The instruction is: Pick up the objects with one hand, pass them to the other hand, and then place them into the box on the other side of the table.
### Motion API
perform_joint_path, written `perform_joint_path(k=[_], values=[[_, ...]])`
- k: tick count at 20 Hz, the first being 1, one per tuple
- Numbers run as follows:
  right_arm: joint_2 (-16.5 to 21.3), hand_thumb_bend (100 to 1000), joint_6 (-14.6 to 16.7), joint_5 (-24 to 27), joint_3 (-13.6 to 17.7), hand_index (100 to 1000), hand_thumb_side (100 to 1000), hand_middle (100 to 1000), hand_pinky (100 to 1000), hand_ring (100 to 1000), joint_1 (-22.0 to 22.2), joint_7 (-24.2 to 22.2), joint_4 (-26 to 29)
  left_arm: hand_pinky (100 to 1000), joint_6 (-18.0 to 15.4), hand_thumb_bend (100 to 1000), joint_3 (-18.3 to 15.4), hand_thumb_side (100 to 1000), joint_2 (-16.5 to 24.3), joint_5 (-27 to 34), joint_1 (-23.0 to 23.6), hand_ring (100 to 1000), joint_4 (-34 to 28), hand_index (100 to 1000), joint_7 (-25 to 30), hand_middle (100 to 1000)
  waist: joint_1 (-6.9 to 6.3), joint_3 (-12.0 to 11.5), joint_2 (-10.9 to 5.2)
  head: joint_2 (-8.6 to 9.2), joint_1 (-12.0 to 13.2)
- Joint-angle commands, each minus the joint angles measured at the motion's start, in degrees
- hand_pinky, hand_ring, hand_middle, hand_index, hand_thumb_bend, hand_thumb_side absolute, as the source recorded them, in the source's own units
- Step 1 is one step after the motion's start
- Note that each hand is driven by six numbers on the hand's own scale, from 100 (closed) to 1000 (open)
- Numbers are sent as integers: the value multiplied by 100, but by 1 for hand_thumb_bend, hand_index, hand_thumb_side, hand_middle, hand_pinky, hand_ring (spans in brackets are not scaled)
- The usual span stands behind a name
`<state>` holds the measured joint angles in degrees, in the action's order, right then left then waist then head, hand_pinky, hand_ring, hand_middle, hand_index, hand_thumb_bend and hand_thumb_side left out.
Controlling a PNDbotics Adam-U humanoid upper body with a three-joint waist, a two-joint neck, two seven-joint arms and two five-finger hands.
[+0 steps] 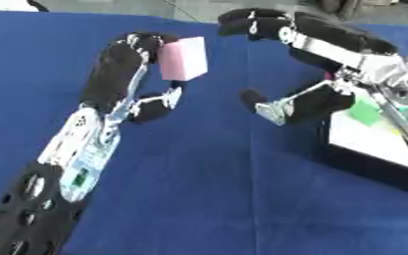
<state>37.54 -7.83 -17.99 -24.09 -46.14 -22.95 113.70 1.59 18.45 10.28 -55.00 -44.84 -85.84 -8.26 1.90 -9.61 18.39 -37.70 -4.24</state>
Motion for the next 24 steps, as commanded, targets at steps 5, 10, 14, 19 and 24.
perform_joint_path(k=[5,10,14,19,24], values=[[81,222,-98,-330,-62,945,100,961,914,1000,-255,123,2,732,-174,100,27,222,-86,468,-214,485,-62,545,-149,415,20,-51,-206,31,-68],[-1,222,-89,-489,-93,953,100,960,915,1000,-366,214,-295,731,-339,100,85,225,-167,600,-256,482,-84,542,-394,410,35,-114,-179,63,-123],[-81,209,-97,-527,-82,955,100,961,916,1000,-439,443,-509,731,-451,100,159,217,-252,527,-299,482,-57,541,-419,411,43,-157,-145,105,-189],[-143,195,-93,-511,-82,958,100,958,916,1000,-508,574,-681,730,-558,100,236,211,-327,450,-353,482,-59,540,-420,410,44,-230,-105,127,-278],[-209,198,-52,-533,-107,949,100,953,915,1000,-543,617,-810,730,-631,100,313,210,-412,429,-387,482,-28,541,-369,410,47,-267,-77,162,-319]])
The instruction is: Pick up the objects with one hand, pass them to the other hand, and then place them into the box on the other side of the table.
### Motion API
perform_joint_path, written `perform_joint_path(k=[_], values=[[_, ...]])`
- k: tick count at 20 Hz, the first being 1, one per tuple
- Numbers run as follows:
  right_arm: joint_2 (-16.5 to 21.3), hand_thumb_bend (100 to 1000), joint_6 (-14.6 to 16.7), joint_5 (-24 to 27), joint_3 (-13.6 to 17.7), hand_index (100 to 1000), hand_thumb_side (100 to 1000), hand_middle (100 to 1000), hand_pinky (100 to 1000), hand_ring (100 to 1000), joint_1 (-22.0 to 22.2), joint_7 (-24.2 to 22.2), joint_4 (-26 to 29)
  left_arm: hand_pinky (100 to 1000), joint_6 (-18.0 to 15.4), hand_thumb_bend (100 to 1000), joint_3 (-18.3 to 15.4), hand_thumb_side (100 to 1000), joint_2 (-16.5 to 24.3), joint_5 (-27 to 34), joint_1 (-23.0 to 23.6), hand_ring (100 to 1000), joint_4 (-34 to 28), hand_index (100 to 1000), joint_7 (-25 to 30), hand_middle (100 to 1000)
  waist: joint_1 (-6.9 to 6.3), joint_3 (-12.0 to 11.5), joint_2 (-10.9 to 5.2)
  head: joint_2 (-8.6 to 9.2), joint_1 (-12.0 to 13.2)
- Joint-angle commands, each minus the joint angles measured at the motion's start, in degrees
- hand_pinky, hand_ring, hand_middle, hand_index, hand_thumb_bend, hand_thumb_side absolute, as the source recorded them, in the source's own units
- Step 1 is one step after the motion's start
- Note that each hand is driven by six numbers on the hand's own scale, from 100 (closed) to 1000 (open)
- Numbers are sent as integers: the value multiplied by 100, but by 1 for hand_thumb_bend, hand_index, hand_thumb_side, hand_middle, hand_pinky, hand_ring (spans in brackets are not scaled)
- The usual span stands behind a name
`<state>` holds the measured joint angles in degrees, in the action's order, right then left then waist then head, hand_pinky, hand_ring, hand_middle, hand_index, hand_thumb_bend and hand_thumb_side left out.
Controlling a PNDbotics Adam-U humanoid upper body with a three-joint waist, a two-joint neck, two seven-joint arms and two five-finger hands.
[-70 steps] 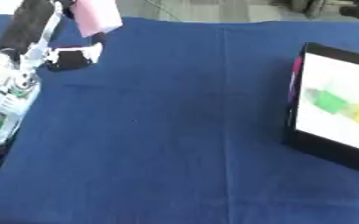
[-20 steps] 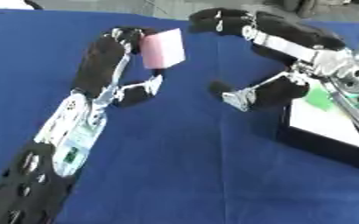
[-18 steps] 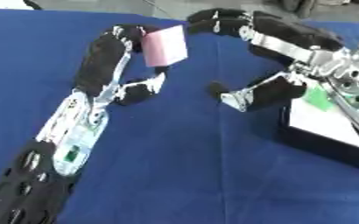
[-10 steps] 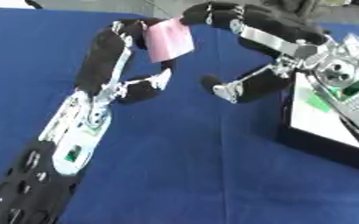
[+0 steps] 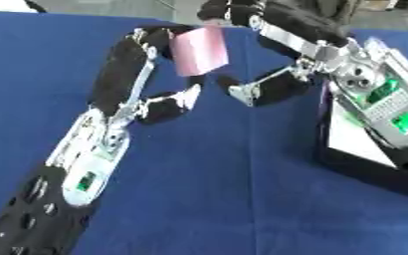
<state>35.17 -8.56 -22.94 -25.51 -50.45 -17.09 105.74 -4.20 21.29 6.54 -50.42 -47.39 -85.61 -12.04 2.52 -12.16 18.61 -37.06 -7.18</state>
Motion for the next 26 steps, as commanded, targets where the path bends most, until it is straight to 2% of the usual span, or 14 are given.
perform_joint_path(k=[1,6,8,10,11,13,17,21,22,23,25,26], values=[[18,198,33,-49,31,935,100,943,913,1000,-116,26,-33,730,-67,100,37,209,-50,-28,-138,482,-52,540,5,410,-13,-17,-95,101,-29],[-8,161,38,-81,29,858,100,854,903,1000,-111,75,-115,730,-136,100,63,204,-72,-41,-152,483,-57,541,-79,411,-7,-32,-91,98,-39],[-24,100,10,-47,36,793,100,779,891,1000,-100,146,-145,730,-154,100,77,203,-80,-53,-149,483,-38,542,-87,412,-4,-36,-90,92,-39],[-36,100,-62,45,49,708,100,683,875,1000,-91,303,-172,730,-160,100,81,203,-89,-62,-144,485,-16,547,-88,415,-1,-38,-88,85,-35],[-39,100,-99,114,53,675,100,645,867,970,-89,405,-176,730,-156,100,82,203,-92,-65,-143,488,-5,553,-84,420,0,-38,-88,83,-33],[-34,100,-142,288,49,646,100,615,857,924,-86,604,-160,731,-126,100,87,178,-100,-55,-139,494,25,570,-51,432,1,-35,-86,79,-25],[-4,100,-152,549,32,627,100,601,844,895,-82,793,-104,741,-84,100,98,154,-101,-63,-141,518,71,609,44,465,-5,-24,-84,67,-25],[28,100,-195,692,63,624,100,599,835,881,-77,922,-46,760,142,106,77,266,-101,-199,-125,580,140,705,81,542,-21,-11,-87,70,-27],[41,100,-212,732,71,616,100,596,834,879,-75,965,-30,772,238,168,75,352,-100,-239,-120,614,163,757,89,579,-25,-8,-89,73,-27],[56,100,-225,766,78,613,100,594,834,877,-70,999,-12,778,329,193,77,386,-99,-281,-119,633,178,786,102,603,-28,-6,-91,75,-27],[78,100,-241,812,95,606,100,590,831,870,-57,1055,12,805,474,295,73,524,-97,-365,-117,715,197,874,131,694,-34,-1,-95,86,-27],[88,100,-241,826,101,605,100,590,831,868,-52,1077,21,810,518,322,73,559,-96,-403,-117,732,202,888,150,711,-36,1,-96,89,-28]])
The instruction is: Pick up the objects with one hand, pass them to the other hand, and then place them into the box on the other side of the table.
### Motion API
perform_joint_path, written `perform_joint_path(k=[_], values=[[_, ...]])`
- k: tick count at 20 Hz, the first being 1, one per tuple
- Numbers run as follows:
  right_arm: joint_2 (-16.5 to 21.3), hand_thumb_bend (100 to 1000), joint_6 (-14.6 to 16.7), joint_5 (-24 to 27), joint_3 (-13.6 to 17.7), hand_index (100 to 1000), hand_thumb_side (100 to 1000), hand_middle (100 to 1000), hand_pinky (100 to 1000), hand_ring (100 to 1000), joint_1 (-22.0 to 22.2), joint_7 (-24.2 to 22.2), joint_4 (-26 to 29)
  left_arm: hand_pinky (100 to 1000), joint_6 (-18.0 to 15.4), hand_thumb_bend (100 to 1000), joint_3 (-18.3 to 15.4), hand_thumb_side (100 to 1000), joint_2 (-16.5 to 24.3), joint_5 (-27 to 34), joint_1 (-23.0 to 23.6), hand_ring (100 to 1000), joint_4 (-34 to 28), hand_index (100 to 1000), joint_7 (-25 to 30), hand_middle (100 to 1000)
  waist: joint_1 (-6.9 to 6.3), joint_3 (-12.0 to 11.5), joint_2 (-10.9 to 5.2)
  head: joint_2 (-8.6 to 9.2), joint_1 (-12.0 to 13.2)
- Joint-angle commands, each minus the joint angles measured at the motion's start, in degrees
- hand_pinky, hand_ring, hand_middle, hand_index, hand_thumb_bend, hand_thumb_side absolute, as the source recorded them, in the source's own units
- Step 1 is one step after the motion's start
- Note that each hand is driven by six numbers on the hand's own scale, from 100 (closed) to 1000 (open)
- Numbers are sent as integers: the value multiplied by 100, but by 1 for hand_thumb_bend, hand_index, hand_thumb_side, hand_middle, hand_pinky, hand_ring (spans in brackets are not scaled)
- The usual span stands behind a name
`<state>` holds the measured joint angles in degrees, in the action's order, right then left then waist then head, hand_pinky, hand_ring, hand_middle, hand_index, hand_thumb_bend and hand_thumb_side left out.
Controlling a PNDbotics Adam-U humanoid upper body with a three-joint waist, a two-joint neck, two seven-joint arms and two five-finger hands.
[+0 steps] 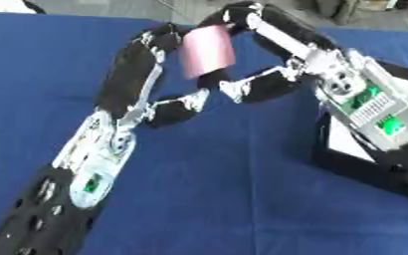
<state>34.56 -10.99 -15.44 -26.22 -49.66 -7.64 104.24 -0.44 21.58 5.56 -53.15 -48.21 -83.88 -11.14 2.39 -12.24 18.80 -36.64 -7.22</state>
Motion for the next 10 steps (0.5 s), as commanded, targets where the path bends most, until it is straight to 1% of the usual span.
perform_joint_path(k=[1,3,4,5,6,8,10], values=[[160,100,9,95,177,605,100,590,831,868,-126,146,180,821,170,381,46,631,7,-174,-33,760,35,907,90,738,-25,13,-117,50,-23],[187,100,22,136,194,604,100,589,831,865,-120,157,208,836,227,427,34,707,22,-284,-21,785,64,922,177,756,-31,21,-121,39,-27],[202,100,26,157,205,604,100,589,831,864,-117,158,227,838,265,434,21,722,26,-343,-15,787,81,923,220,758,-33,23,-122,32,-28],[216,100,22,177,216,604,100,589,831,865,-112,159,242,844,325,444,-1,763,27,-390,-4,794,107,927,263,764,-34,25,-124,23,-30],[226,100,15,196,227,604,100,589,831,865,-107,161,254,846,419,447,-32,801,22,-419,6,795,136,927,296,765,-36,27,-124,17,-32],[240,100,1,228,244,603,100,589,830,865,-88,171,276,847,656,440,-101,845,12,-430,23,794,192,926,323,763,-38,31,-125,16,-41],[254,100,-12,256,262,603,100,589,830,866,-61,183,301,847,932,428,-178,864,4,-387,38,790,269,925,324,759,-39,36,-125,15,-52]])
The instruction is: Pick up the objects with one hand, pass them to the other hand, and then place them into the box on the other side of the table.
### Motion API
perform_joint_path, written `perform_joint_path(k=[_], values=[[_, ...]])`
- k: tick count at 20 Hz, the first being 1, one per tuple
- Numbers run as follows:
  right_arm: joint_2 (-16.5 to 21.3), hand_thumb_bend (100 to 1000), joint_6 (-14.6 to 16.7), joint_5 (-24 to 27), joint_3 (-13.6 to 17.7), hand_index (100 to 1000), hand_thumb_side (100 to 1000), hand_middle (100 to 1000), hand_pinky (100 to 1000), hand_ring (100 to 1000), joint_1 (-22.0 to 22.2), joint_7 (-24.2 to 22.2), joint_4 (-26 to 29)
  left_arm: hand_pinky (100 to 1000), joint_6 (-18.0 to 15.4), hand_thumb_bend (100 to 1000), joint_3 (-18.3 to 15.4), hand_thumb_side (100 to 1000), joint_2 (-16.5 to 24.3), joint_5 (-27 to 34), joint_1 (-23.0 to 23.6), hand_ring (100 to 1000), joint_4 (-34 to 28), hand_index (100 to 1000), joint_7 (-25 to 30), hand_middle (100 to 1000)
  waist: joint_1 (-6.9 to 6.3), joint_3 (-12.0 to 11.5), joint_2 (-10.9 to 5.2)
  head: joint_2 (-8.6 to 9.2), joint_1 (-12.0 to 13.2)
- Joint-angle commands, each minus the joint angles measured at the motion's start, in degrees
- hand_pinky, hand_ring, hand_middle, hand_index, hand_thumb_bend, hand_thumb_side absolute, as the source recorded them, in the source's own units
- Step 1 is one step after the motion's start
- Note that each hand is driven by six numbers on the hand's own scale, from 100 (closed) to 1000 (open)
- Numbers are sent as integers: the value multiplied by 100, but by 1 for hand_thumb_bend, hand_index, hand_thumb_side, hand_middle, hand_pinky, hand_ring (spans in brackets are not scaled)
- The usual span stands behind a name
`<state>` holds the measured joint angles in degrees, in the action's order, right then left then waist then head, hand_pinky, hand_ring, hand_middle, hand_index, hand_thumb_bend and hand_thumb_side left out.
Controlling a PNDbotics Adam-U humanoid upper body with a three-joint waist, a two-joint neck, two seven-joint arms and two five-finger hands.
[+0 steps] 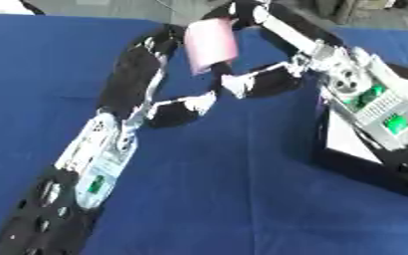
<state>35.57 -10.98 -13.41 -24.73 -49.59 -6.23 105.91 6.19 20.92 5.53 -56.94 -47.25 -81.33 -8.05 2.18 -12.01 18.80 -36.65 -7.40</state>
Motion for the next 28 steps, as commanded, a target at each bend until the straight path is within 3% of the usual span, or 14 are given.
perform_joint_path(k=[1,5,9,11,14,20,28], values=[[160,100,-21,68,123,604,100,590,830,867,-54,48,147,846,379,425,-141,865,7,23,-52,788,51,924,13,757,-19,14,-126,17,-40],[232,100,-131,262,237,612,100,599,835,880,36,62,243,846,577,413,-245,854,92,164,-2,787,161,925,-56,754,-27,35,-141,-6,-66],[473,100,-462,789,570,631,100,622,849,913,275,73,455,829,484,361,-353,774,406,418,153,751,41,879,-283,716,-48,80,-180,-63,-83],[693,100,-686,1140,837,645,100,638,857,933,518,92,606,833,345,254,-426,637,681,722,288,744,-111,835,-442,674,-64,100,-196,-77,-98],[1021,100,-981,1671,1277,660,100,657,867,955,996,152,781,827,220,125,-573,549,1148,1327,502,737,-335,817,-638,676,-84,126,-204,-69,-154],[1487,100,-1119,2339,2084,671,100,673,875,971,2082,338,867,840,283,100,-1038,588,1953,2420,969,744,-943,839,-1118,706,-130,179,-166,-30,-386],[1579,100,-1113,2215,2763,676,100,679,870,973,3210,928,766,860,65,102,-1615,836,2372,3482,1565,781,-1547,900,-1713,774,-196,229,-108,71,-631]])
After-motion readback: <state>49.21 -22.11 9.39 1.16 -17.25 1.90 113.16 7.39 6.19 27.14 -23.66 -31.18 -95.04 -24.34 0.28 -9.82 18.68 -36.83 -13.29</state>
